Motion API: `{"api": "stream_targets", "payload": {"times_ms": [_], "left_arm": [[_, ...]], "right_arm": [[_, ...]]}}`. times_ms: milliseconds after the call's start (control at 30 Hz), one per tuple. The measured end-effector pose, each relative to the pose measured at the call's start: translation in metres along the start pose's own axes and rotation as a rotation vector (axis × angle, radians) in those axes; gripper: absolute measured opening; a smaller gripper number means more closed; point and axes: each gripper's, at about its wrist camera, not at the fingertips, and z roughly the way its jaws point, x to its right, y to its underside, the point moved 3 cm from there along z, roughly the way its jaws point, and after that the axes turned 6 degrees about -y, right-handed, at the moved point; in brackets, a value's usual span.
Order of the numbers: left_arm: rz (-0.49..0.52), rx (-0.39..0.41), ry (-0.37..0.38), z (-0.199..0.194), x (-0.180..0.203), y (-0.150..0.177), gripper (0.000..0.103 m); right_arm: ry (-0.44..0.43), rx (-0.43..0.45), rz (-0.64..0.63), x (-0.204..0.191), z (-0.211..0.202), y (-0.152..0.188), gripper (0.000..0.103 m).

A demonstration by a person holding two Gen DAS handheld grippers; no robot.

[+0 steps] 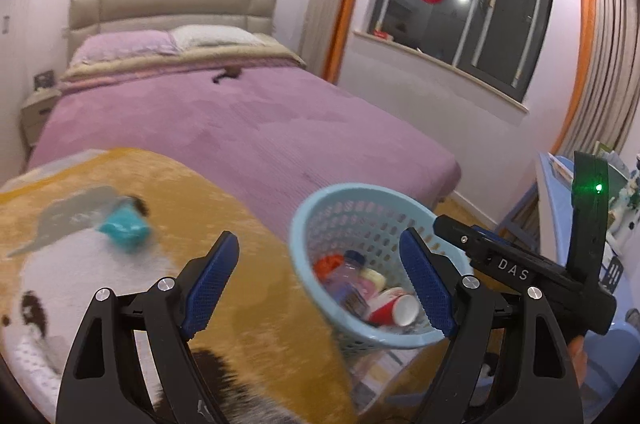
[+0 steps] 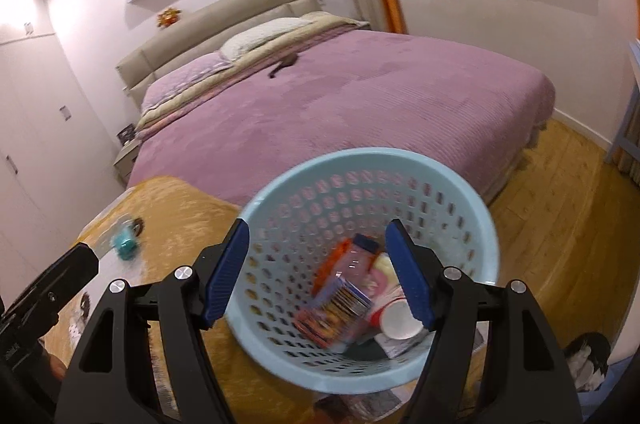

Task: Collect trash
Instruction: 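Move both open tools back toward the cloth and teal packet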

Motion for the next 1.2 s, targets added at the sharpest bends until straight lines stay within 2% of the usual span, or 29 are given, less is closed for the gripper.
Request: {"api": "stream_targets", "payload": {"times_ms": [200, 333, 533, 633, 733, 933, 1133, 1200], "left_arm": [[-0.053, 0.038, -0.124, -0.036, -0.042, 0.011, 0.081], [-0.155, 0.055, -0.275, -0.065, -0.093, 0.029, 0.081], [-0.317, 0.016, -0.389, -0.102, -0.169, 0.061, 0.081], [-0.379, -0.005, -0.395, -0.115, -0.194, 0.076, 0.081], [-0.400, -0.018, -0.392, -0.119, -0.201, 0.086, 0.081], [-0.365, -0.060, -0.361, -0.102, -0.190, 0.092, 0.079], [-0.323, -0.131, -0.358, -0.067, -0.181, 0.100, 0.063], [-0.309, -0.158, -0.370, -0.059, -0.180, 0.103, 0.063]], "right_arm": [[-0.060, -0.015, -0.079, -0.047, 0.005, 0.006, 0.067], [-0.097, -0.037, -0.130, -0.077, 0.012, 0.013, 0.067], [-0.161, -0.065, -0.218, -0.129, 0.023, 0.021, 0.067], [-0.182, -0.078, -0.258, -0.155, 0.031, 0.026, 0.067], [-0.192, -0.093, -0.297, -0.180, 0.045, 0.032, 0.067], [-0.198, -0.163, -0.345, -0.204, 0.077, 0.043, 0.067], [-0.186, -0.205, -0.383, -0.217, 0.100, 0.051, 0.066], [-0.188, -0.220, -0.397, -0.221, 0.107, 0.052, 0.066]]}}
